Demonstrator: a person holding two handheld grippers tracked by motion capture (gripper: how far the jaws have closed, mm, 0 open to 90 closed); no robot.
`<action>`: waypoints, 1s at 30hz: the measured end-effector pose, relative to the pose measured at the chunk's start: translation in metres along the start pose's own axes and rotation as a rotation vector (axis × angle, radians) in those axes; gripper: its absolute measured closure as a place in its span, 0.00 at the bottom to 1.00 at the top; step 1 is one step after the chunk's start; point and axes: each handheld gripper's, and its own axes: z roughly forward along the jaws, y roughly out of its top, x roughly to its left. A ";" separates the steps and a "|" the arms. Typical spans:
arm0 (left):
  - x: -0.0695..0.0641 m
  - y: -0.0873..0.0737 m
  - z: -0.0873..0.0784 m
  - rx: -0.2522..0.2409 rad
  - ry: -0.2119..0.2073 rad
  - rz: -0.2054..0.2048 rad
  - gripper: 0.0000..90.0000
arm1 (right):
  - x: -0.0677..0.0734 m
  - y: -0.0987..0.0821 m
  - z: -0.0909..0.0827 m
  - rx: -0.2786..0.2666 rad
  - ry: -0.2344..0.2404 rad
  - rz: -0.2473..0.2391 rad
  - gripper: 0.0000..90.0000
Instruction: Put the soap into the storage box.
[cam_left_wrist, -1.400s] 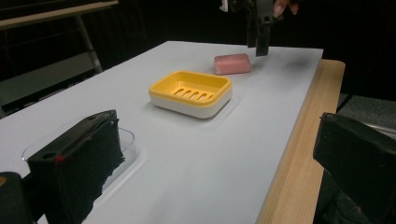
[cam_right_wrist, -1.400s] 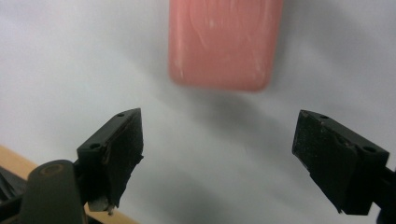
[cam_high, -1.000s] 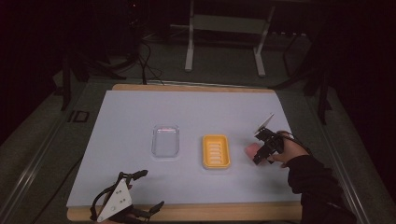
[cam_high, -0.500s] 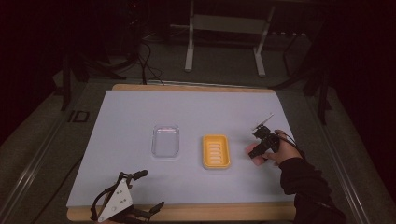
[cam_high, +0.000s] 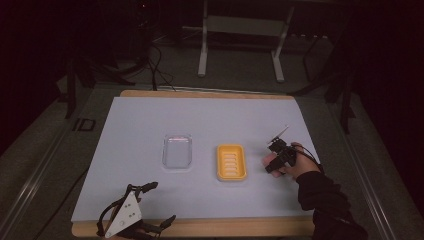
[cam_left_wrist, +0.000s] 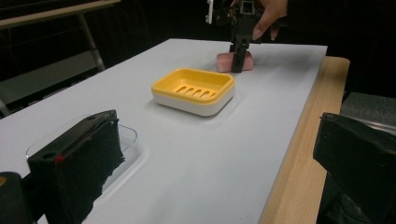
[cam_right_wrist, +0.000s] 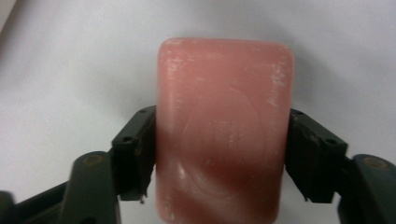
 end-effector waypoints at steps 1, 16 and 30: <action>0.000 0.000 0.000 0.000 -0.001 -0.001 0.02 | 0.001 0.000 0.000 0.002 -0.001 0.000 0.38; 0.000 0.000 0.001 0.000 -0.003 -0.002 0.02 | 0.009 -0.003 -0.002 -0.006 -0.054 0.082 0.41; -0.001 0.001 0.000 -0.007 -0.002 -0.003 0.02 | 0.015 -0.007 -0.011 0.027 -0.069 0.252 0.41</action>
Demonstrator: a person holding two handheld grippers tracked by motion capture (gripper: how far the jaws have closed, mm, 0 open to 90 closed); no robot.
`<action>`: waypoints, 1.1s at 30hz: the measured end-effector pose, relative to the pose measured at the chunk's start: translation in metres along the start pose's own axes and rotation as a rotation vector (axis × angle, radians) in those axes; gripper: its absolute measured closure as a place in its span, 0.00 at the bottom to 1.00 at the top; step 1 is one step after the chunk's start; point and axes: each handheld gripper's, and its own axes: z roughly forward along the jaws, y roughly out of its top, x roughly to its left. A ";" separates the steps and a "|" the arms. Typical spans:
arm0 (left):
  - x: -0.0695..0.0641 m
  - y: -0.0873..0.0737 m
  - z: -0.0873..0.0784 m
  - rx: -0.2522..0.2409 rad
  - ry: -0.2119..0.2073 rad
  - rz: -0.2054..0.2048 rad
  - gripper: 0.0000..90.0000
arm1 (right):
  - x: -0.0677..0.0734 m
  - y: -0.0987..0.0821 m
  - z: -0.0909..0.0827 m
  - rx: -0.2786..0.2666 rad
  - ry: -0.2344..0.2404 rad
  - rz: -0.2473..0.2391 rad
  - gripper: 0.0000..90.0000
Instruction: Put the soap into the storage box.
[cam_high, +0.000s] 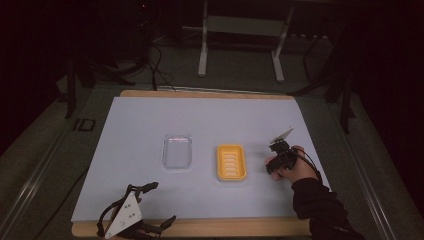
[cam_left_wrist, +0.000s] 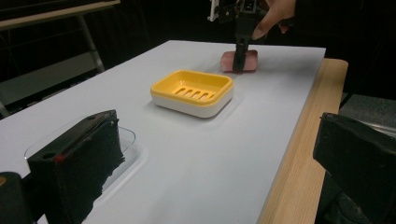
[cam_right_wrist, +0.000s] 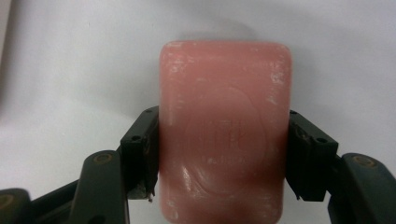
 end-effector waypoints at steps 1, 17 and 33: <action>0.000 0.000 0.000 0.000 0.000 0.001 0.02 | 0.000 0.000 0.000 0.000 0.000 0.000 0.41; 0.000 0.000 -0.001 -0.006 0.005 -0.003 0.02 | 0.031 0.007 -0.032 -0.128 0.003 0.045 0.41; -0.001 0.001 -0.002 -0.010 0.005 0.000 0.02 | 0.083 0.020 -0.069 -0.271 0.019 0.035 0.41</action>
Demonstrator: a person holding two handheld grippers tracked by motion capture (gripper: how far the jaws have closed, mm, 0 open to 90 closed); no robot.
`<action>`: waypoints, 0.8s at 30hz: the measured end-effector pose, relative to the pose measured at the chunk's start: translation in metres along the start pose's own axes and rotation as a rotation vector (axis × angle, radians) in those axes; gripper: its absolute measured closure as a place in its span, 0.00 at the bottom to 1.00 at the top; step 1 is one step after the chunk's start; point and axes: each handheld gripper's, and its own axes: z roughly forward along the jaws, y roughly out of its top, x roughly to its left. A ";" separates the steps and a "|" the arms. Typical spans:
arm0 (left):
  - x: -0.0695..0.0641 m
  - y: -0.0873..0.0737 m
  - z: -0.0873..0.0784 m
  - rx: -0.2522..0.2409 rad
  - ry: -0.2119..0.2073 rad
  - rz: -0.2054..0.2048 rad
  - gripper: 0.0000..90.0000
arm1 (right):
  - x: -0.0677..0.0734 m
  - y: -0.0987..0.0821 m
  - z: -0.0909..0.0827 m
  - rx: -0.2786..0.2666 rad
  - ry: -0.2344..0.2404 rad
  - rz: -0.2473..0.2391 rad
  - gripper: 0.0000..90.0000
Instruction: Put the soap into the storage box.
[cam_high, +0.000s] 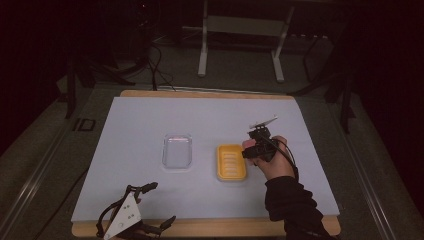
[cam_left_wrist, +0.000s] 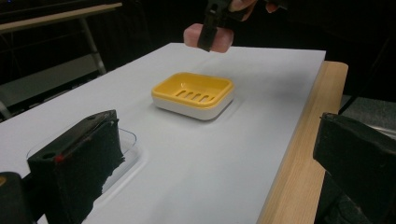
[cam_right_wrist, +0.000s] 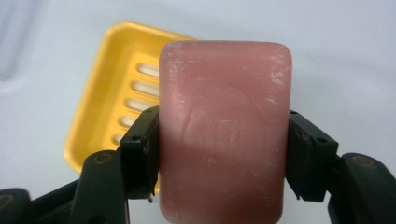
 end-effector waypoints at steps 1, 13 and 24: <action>0.000 0.000 0.000 0.000 0.000 0.000 0.02 | 0.003 0.001 -0.001 -0.004 0.007 0.006 0.42; -0.001 0.000 -0.001 -0.004 -0.002 -0.002 0.02 | 0.042 0.011 -0.009 -0.111 0.082 0.081 0.42; -0.001 0.001 -0.001 -0.006 -0.005 0.002 0.02 | 0.052 -0.003 0.014 -0.151 0.108 0.167 0.41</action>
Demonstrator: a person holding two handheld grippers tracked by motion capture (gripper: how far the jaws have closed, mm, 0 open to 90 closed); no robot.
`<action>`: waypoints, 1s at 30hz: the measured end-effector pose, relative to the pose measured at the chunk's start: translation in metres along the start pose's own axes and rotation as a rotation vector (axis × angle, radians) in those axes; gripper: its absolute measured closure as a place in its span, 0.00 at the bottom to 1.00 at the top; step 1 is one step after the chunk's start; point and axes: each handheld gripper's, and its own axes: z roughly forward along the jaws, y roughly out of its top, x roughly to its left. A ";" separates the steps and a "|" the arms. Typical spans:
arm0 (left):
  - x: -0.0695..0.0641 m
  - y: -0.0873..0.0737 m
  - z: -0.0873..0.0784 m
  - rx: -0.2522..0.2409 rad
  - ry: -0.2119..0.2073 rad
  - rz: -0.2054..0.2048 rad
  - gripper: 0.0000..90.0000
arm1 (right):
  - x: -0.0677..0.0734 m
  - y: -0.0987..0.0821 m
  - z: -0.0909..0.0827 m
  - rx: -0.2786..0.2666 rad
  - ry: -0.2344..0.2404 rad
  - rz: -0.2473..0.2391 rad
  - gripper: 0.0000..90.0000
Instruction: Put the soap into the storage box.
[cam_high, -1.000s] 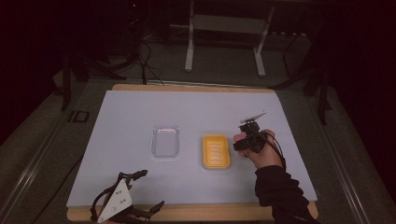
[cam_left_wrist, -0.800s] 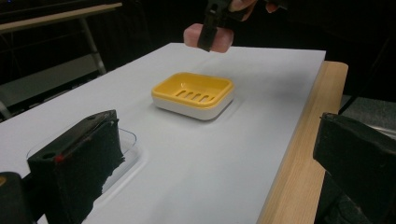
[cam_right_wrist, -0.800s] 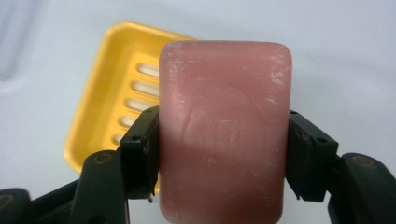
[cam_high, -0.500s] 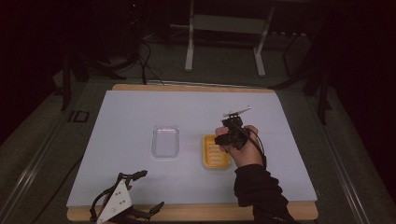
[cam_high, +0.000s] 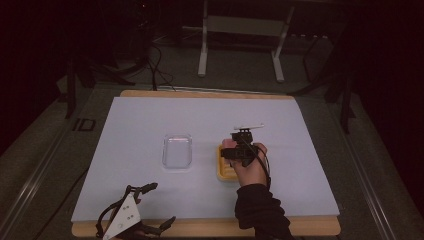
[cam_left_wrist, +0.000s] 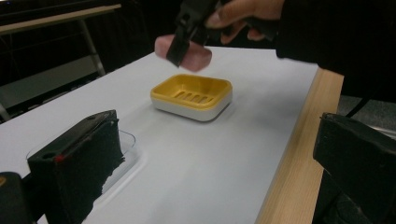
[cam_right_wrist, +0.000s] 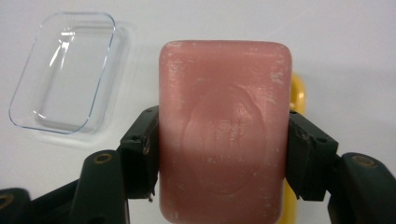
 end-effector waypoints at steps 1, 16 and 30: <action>0.000 0.000 0.000 0.000 0.000 0.000 0.02 | 0.000 -0.002 0.003 0.005 -0.001 0.001 0.41; 0.000 0.000 0.000 0.004 0.000 0.004 0.02 | -0.003 -0.022 0.037 0.041 -0.017 0.054 0.41; 0.000 0.000 0.000 0.006 0.001 0.005 0.02 | -0.007 -0.026 0.052 0.078 -0.050 0.051 0.41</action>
